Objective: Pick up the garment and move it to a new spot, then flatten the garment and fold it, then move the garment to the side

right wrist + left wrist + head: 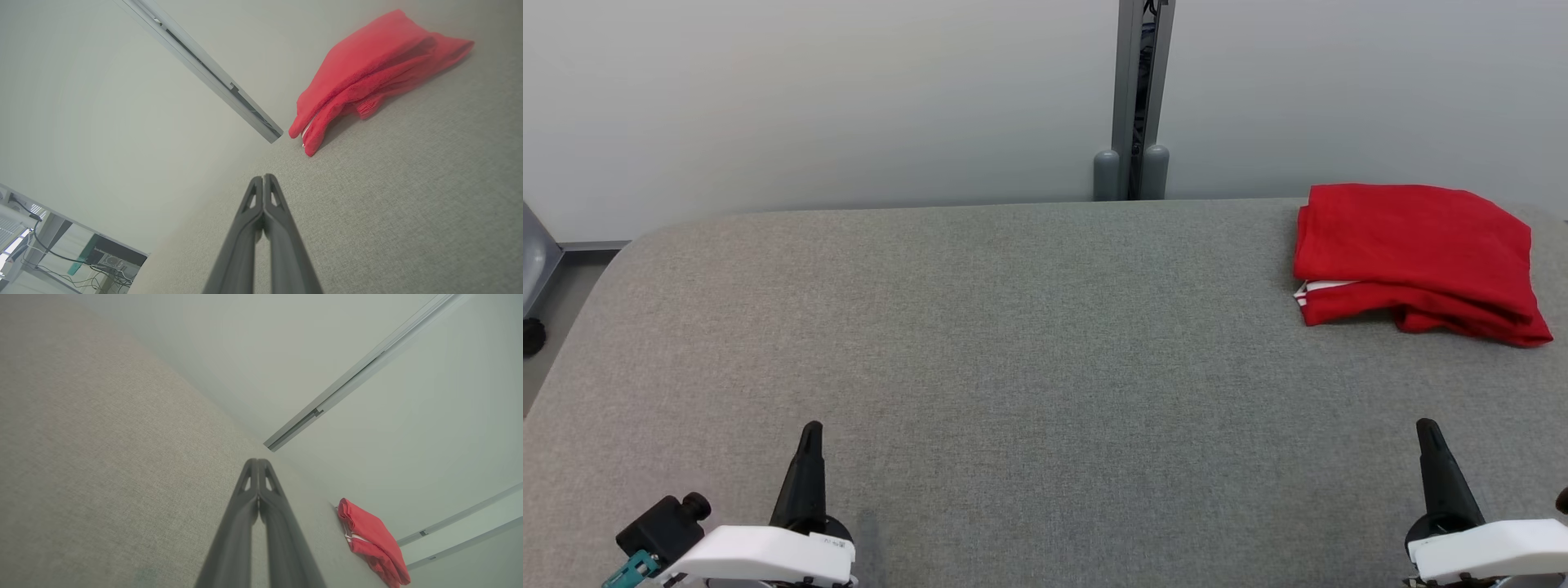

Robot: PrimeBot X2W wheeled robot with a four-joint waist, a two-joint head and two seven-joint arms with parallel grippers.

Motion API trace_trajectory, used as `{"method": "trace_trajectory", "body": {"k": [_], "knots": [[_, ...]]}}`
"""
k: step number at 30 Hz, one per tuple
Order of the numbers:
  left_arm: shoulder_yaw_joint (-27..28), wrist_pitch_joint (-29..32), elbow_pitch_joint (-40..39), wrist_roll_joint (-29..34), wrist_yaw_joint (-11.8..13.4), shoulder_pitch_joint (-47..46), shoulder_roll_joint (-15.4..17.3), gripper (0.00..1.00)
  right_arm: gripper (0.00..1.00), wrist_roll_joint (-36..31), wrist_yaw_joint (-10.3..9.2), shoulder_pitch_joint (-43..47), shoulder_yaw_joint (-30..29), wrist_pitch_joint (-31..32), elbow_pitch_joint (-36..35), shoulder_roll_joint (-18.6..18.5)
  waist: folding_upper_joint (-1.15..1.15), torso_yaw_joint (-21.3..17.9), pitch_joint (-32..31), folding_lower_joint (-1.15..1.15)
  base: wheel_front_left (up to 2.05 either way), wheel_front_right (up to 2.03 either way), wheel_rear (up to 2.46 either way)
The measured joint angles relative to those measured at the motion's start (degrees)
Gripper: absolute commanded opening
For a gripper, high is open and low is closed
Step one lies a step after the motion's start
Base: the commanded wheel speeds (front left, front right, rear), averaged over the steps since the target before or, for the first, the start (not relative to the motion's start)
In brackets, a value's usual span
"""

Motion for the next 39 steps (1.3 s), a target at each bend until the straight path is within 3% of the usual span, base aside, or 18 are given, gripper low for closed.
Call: {"method": "trace_trajectory", "body": {"k": [39], "knots": [[2.34, 5.14, 1.74, -23.93, -2.48, -4.37, 0.47, 0.0, 0.0, 26.68, 0.0, -2.64, -2.93, 5.68, 1.36, -1.63, 0.0, -0.61, 0.43, 0.0, 0.0, 0.0, 0.0]]}}
